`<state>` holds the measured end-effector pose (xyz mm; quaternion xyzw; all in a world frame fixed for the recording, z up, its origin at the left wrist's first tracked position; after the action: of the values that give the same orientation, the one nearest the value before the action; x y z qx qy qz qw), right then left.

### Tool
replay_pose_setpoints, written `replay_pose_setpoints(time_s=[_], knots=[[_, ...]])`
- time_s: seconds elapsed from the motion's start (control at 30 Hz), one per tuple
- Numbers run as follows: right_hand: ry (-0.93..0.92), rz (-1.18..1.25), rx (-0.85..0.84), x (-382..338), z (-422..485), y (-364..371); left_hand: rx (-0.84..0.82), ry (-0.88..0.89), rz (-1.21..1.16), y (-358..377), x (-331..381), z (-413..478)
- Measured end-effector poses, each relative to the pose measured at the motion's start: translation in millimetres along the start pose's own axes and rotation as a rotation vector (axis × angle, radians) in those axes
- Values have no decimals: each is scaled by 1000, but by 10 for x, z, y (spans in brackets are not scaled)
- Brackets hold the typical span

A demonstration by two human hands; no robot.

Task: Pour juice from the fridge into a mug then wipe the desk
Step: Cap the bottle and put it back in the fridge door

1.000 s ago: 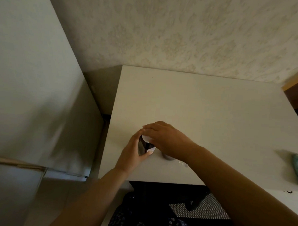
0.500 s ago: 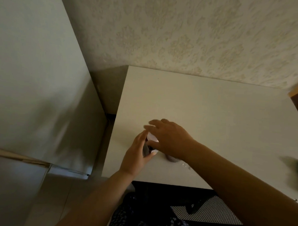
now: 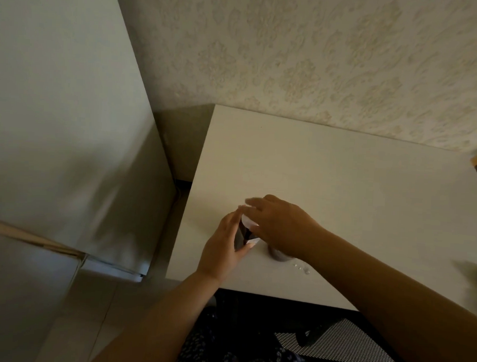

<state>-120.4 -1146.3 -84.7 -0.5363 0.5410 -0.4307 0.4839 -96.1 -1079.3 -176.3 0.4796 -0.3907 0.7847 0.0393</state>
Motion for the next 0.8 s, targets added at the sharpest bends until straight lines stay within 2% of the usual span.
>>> replay_pose_setpoints(time_s=[0.03, 0.1, 0.3, 0.37, 0.43, 0.6, 0.7, 0.8], knots=[[-61, -14, -7, -31, -16, 9, 0, -1, -8, -2, 4, 0], [-50, -12, -6, -38, -7, -15, 3, -4, -11, -6, 14, -3], [257, 62, 9, -47, 30, -28, -18, -9, 11, 4, 0, -7], [283, 41, 17, -75, 41, -36, -32, -23, -2, 9, -18, 2], [250, 35, 15, -81, 46, -66, -43, -37, -7, 12, -33, 11], [-12, -8, -12, -31, 47, -79, -72, -31, 5, 3, -41, 40], [-20, -22, -25, -14, 58, -45, -72, -42, 0, 10, -54, 43], [50, 11, 8, 20, 72, -26, -69, -46, 2, 21, -60, 45]])
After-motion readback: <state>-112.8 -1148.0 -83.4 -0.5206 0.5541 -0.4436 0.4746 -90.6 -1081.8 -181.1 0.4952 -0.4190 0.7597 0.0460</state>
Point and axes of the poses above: each hand's wrist, its own z-axis towards the middle knuckle, its own y-axis out of the palm, x = y × z, the point moved 9 cm from there along z, towards the middle knuckle, and after that the axes turned 5 degrees about x, right-handed, at the moved point
